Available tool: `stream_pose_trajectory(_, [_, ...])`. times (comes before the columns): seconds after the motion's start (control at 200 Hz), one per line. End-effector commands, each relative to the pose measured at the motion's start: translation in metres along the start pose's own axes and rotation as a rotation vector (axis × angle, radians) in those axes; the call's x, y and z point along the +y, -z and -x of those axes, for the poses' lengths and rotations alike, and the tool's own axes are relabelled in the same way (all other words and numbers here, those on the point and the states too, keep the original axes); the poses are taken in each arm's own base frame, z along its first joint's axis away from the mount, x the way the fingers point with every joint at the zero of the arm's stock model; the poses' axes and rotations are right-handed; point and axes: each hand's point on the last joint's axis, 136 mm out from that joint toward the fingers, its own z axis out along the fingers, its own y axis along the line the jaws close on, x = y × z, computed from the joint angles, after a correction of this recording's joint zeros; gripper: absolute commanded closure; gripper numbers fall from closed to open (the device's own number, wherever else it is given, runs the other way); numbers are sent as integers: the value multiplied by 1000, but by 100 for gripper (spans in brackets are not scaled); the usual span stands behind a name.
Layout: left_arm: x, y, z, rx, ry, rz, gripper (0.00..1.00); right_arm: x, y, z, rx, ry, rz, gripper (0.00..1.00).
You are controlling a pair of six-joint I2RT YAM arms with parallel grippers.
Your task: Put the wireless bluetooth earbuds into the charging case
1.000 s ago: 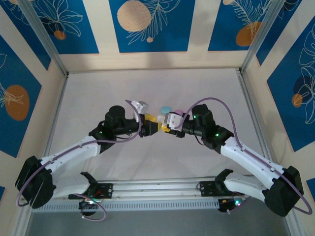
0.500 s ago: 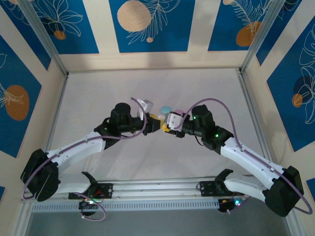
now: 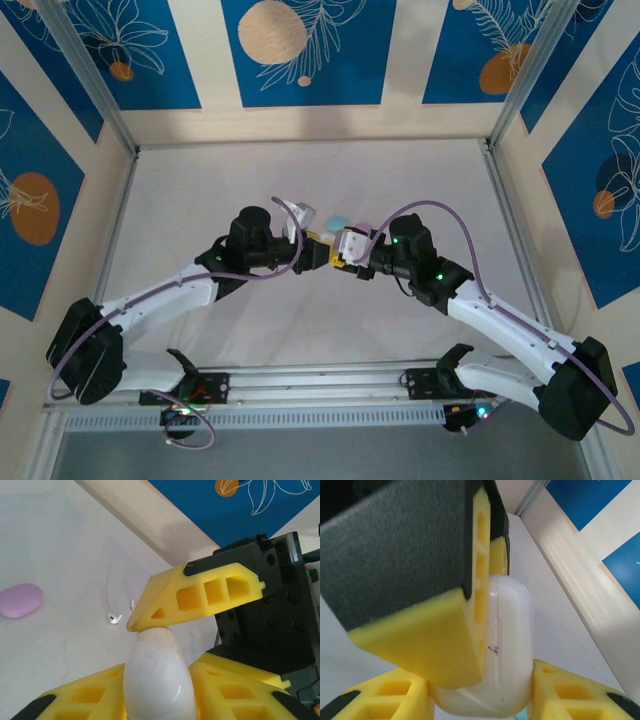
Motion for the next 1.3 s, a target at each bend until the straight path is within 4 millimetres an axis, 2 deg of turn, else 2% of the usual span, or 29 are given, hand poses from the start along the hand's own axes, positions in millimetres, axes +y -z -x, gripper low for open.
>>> stream_pose_trajectory(0.0, [-13, -2, 8, 1, -41, -39, 68, -2, 0, 3, -14, -4, -18, 57])
stream_pose_trajectory(0.07, [-14, -1, 10, -10, -49, -36, 71, -2, 0, 1, -8, -6, -22, 57])
stream_pose_trajectory(0.17, [-14, -1, 12, -16, -57, -34, 80, 0, 0, -1, 1, -5, -14, 57])
stream_pose_trajectory(0.24, [-15, 1, 14, -30, -65, -34, 88, 2, 2, -1, 0, -8, -3, 54])
stream_pose_trajectory(0.295, [-17, 3, 18, -56, -82, -35, 90, 2, 5, 2, -13, -23, 4, 49])
stream_pose_trajectory(0.42, [-22, 15, 30, -153, -148, -34, 95, 7, 18, 14, -83, -165, 86, 38])
stream_pose_trajectory(0.53, [-26, 29, 39, -259, -242, -23, 100, 1, 33, 25, -161, -397, 165, 33])
stream_pose_trajectory(0.615, [-27, 37, 41, -315, -310, -11, 100, -9, 42, 33, -195, -588, 217, 32])
stream_pose_trajectory(0.735, [-32, 44, 44, -377, -401, -20, 100, -31, 48, 33, -162, -843, 226, 31])
stream_pose_trajectory(0.83, [-37, 45, 45, -396, -449, -36, 100, -46, 51, 31, -125, -1034, 254, 31])
stream_pose_trajectory(0.935, [-39, 45, 46, -401, -475, -45, 100, -56, 54, 40, -109, -1198, 342, 31])
stream_pose_trajectory(1.095, [-40, 49, 46, -450, -518, -38, 100, -54, 61, 65, -116, -1282, 508, 31])
stream_pose_trajectory(1.296, [-42, 51, 47, -465, -543, -41, 100, -49, 64, 73, -88, -1306, 536, 32])
